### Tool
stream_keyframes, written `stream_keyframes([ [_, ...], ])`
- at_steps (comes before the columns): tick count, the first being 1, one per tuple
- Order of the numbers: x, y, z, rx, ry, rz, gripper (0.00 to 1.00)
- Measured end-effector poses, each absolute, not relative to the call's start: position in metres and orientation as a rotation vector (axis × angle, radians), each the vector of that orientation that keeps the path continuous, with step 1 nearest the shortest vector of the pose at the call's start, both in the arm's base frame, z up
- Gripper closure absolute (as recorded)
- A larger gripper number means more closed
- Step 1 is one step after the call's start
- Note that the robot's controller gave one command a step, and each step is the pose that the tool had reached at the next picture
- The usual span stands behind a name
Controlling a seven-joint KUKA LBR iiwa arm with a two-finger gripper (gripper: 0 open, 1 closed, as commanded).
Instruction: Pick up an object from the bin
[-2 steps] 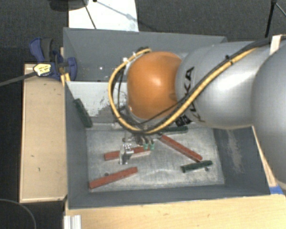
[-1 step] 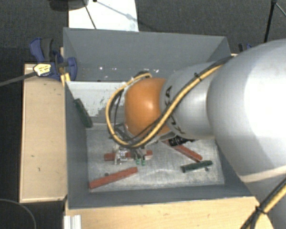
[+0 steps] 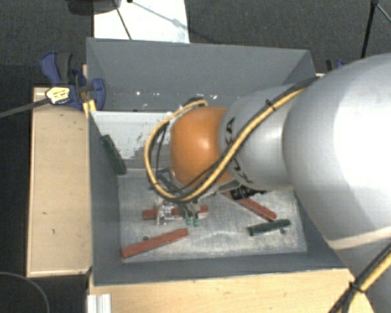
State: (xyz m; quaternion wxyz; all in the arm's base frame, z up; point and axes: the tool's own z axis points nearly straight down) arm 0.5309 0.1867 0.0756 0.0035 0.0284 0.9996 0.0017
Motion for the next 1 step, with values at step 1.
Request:
stream_keyframes([
  [1,0.5037,0.1599,0.0753,0.146,3.120,0.016,1.00],
])
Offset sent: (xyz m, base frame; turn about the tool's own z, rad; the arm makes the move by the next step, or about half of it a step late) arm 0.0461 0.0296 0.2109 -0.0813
